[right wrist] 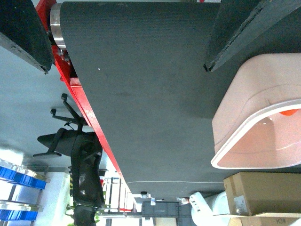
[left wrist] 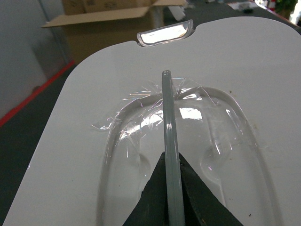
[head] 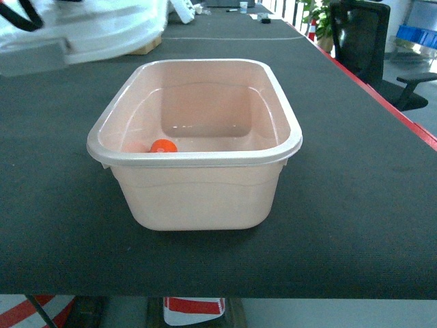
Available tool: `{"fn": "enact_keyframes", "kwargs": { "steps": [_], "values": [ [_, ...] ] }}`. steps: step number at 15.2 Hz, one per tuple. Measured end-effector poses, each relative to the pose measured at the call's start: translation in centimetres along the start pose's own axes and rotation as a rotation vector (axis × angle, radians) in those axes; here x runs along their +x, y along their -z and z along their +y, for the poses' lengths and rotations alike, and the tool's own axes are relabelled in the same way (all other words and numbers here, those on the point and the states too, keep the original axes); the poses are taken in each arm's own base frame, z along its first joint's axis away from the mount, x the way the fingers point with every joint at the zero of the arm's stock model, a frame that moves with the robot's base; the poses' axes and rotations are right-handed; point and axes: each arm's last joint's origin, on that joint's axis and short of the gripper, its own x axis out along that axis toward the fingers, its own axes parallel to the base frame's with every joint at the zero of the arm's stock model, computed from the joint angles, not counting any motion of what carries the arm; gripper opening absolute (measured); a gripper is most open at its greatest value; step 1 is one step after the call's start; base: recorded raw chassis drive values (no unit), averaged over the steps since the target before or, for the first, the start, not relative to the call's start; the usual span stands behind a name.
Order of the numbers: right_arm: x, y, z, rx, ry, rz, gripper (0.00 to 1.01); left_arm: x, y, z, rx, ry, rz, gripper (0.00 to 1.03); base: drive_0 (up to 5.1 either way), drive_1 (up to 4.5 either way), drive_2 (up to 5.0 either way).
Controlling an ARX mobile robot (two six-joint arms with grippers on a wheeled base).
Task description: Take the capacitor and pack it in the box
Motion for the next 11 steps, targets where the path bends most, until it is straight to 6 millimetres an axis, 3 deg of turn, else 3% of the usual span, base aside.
{"fn": "enact_keyframes", "kwargs": {
  "steps": [2, 6, 11],
  "values": [
    [0.0, 0.0, 0.0, 0.0, 0.0, 0.0, 0.98, -2.1, 0.0, -4.6, 0.055, 0.063, 0.023, 0.02, 0.0, 0.0, 0.0],
    [0.0, 0.0, 0.0, 0.0, 0.0, 0.0, 0.98, -4.3, 0.5, -10.8, 0.135, 0.113, 0.06, 0.02, 0.0, 0.0, 0.0],
    [0.0, 0.0, 0.0, 0.0, 0.0, 0.0, 0.98, -4.1, 2.1, -13.2, 0.193, 0.064, 0.137, 0.02, 0.0, 0.0, 0.0]
  ]
}}
